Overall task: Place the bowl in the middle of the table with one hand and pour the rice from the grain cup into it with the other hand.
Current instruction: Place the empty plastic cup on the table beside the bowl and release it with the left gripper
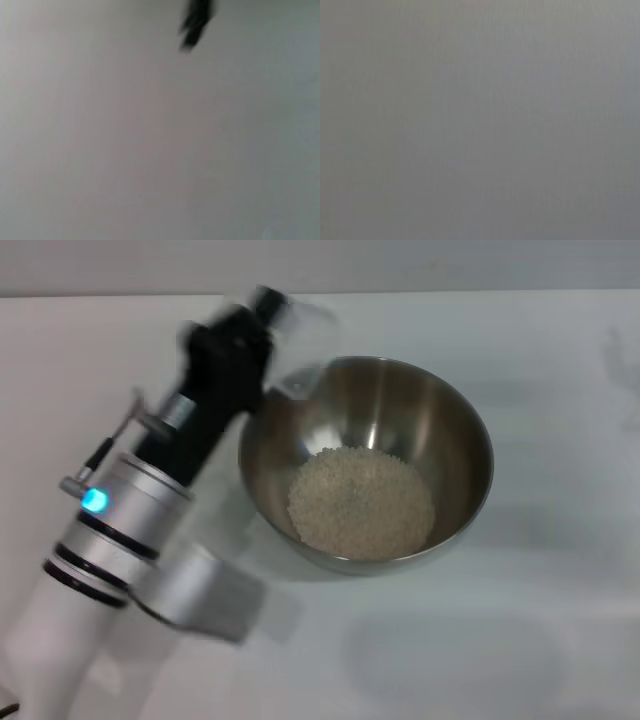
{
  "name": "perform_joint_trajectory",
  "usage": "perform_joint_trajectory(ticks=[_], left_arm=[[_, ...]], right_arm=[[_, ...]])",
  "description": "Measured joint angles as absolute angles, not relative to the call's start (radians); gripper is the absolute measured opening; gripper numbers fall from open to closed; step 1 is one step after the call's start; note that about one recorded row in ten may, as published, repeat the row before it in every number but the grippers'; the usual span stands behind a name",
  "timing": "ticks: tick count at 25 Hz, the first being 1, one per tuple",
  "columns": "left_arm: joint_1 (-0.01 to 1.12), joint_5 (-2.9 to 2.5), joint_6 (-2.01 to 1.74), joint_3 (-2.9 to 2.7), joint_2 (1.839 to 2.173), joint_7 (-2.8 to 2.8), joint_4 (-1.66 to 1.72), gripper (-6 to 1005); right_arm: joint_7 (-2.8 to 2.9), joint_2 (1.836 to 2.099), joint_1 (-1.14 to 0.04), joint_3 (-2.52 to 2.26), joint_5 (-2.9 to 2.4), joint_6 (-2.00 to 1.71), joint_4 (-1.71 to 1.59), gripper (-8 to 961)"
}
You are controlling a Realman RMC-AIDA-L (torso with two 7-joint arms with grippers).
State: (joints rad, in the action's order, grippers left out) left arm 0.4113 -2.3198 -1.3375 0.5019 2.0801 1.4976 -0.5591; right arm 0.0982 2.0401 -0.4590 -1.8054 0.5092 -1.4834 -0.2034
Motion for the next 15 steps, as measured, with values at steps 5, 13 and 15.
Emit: perform_joint_trajectory(ticks=[5, 13, 15], left_arm=[[0.392, -2.143, -1.331, 0.606, 2.080, 0.915, -0.573, 29], [0.429, -1.981, -1.087, 0.643, 2.080, 0.188, -0.427, 29], [0.435, -1.979, -1.015, 0.639, 2.080, 0.125, -0.415, 29]], right_arm=[[0.101, 2.040, -0.460, -1.805, 0.510, -1.480, -0.203, 523], [0.107, 2.043, -0.460, -1.805, 0.509, -1.483, -0.209, 523], [0.107, 2.043, -0.460, -1.805, 0.509, -1.483, -0.210, 523]])
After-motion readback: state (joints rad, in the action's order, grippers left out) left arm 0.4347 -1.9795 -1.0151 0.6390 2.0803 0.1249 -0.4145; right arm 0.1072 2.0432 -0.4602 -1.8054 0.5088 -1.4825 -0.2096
